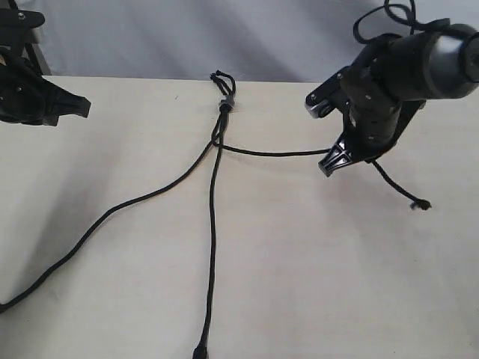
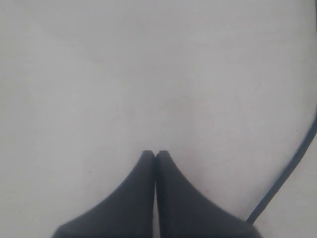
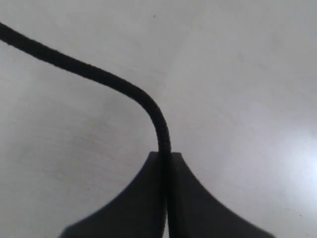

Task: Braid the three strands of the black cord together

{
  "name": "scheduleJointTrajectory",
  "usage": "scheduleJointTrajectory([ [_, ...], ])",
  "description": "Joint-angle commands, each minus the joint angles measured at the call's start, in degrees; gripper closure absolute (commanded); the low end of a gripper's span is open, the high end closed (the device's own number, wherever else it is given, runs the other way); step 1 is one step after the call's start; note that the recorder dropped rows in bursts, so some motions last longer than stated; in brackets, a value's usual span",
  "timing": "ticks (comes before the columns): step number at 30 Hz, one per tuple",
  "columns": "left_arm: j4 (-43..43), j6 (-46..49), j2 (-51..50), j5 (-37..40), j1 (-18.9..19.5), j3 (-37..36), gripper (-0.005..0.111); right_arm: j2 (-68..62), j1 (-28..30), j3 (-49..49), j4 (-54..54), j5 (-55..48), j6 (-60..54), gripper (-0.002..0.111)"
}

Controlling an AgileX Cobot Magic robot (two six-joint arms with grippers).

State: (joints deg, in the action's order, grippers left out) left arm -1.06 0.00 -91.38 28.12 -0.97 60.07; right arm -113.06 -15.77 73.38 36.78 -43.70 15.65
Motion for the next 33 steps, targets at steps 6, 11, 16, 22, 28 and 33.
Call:
scheduleJointTrajectory([
  [6, -0.26, 0.00, 0.10, -0.62, 0.25, -0.35, 0.107, -4.96, 0.36, -0.12, 0.49, 0.68, 0.42, 0.109],
  [11, -0.26, 0.00, 0.10, -0.62, 0.25, -0.35, 0.107, -5.34, 0.36, -0.12, 0.38, -0.10, 0.20, 0.109],
  [16, -0.26, 0.00, 0.10, -0.62, 0.25, -0.35, 0.107, -5.34, 0.36, -0.12, -2.71, -0.10, -0.89, 0.109],
  [22, -0.26, 0.00, 0.10, -0.62, 0.25, -0.35, 0.107, -5.34, 0.36, -0.12, -7.56, -0.10, -2.13, 0.109],
  [28, 0.24, 0.00, 0.10, -0.62, 0.25, -0.35, 0.107, -6.54, 0.36, -0.12, -8.65, -1.13, -0.96, 0.108],
  [33, 0.24, 0.00, 0.10, -0.25, 0.25, -0.35, 0.107, -7.14, 0.18, -0.12, -8.56, -1.85, 6.56, 0.080],
])
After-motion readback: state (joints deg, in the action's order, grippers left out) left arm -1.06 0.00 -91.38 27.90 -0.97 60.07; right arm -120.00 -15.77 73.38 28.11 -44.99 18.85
